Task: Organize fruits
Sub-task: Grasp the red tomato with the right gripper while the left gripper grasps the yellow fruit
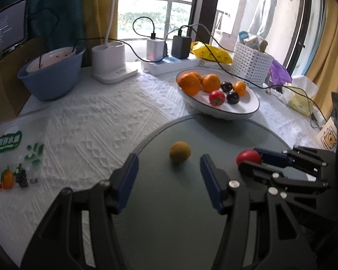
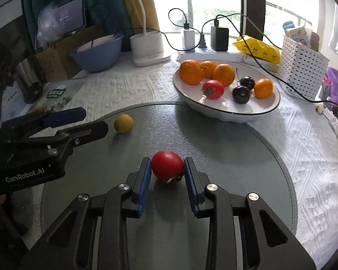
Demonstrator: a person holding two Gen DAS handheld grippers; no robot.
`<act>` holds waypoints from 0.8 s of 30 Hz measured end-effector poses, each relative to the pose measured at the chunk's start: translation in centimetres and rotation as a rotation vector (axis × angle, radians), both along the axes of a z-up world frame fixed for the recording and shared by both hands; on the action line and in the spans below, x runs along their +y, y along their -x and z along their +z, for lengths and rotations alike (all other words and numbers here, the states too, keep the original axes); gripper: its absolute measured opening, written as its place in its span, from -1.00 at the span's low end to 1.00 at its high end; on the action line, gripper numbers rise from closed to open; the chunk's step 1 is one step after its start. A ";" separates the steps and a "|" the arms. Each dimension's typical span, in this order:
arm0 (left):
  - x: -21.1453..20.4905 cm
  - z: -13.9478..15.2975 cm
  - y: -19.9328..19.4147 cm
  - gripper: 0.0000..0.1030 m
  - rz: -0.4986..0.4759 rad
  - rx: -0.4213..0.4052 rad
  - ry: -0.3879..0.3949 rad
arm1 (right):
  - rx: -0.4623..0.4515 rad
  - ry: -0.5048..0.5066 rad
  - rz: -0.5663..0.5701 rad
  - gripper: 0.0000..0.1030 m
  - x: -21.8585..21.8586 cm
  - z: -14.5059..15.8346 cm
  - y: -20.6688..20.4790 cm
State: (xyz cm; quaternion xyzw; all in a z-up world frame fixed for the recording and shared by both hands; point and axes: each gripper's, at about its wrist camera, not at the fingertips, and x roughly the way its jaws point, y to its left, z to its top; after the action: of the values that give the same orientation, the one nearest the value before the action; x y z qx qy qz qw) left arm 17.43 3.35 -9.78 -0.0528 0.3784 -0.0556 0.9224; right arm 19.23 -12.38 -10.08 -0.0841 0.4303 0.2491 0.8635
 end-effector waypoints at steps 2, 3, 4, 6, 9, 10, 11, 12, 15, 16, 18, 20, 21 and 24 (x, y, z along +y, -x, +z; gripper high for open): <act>-0.4 0.1 -0.2 0.13 -0.009 0.000 -0.001 | -0.002 -0.004 -0.013 -0.38 -0.5 0.1 -0.2; -0.6 0.1 -0.3 0.13 -0.012 -0.002 -0.003 | -0.003 -0.006 -0.021 -0.38 -0.9 0.1 -0.3; -0.8 0.2 -0.4 0.13 -0.016 -0.002 -0.006 | -0.004 -0.008 -0.027 -0.38 -1.1 0.2 -0.5; -1.1 0.2 -0.7 0.13 -0.018 0.001 -0.012 | -0.003 -0.007 -0.041 -0.38 -1.6 0.1 -0.8; -1.4 0.2 -1.3 0.13 -0.014 0.010 -0.015 | -0.001 -0.013 -0.061 -0.38 -2.3 0.0 -1.2; -1.5 0.2 -1.4 0.13 -0.015 0.011 -0.019 | -0.001 -0.014 -0.063 -0.38 -2.5 0.0 -1.3; -1.6 0.2 -1.6 0.13 -0.017 0.011 -0.024 | 0.001 -0.016 -0.066 -0.38 -2.6 -0.1 -1.4; -1.8 0.2 -1.7 0.13 -0.020 0.012 -0.028 | 0.006 -0.019 -0.068 -0.38 -2.7 -0.2 -1.4; -2.1 0.0 -2.2 0.13 -0.029 0.022 -0.035 | 0.012 -0.030 -0.066 -0.38 -2.8 -0.2 -1.5; -2.2 0.0 -2.3 0.13 -0.031 0.024 -0.036 | 0.012 -0.032 -0.064 -0.38 -2.8 -0.3 -1.5; -2.4 -0.1 -2.5 0.13 -0.038 0.022 -0.039 | 0.017 -0.036 -0.063 -0.38 -2.8 -0.3 -1.6; -2.5 -0.5 -2.8 0.13 -0.043 0.033 -0.049 | 0.020 -0.040 -0.063 -0.38 -2.9 -0.4 -1.6; -2.6 -0.6 -3.0 0.13 -0.046 0.036 -0.054 | 0.020 -0.041 -0.063 -0.38 -2.8 -0.4 -1.6; -2.7 -1.0 -3.4 0.13 -0.039 0.045 -0.082 | 0.022 -0.045 -0.063 -0.38 -2.9 -0.3 -1.6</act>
State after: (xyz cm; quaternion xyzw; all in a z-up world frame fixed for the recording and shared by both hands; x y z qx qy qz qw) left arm 20.86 0.60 -10.77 -0.0090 0.4020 -0.0566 0.9138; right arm 20.79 -15.28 -10.42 -0.0480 0.4365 0.2322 0.8679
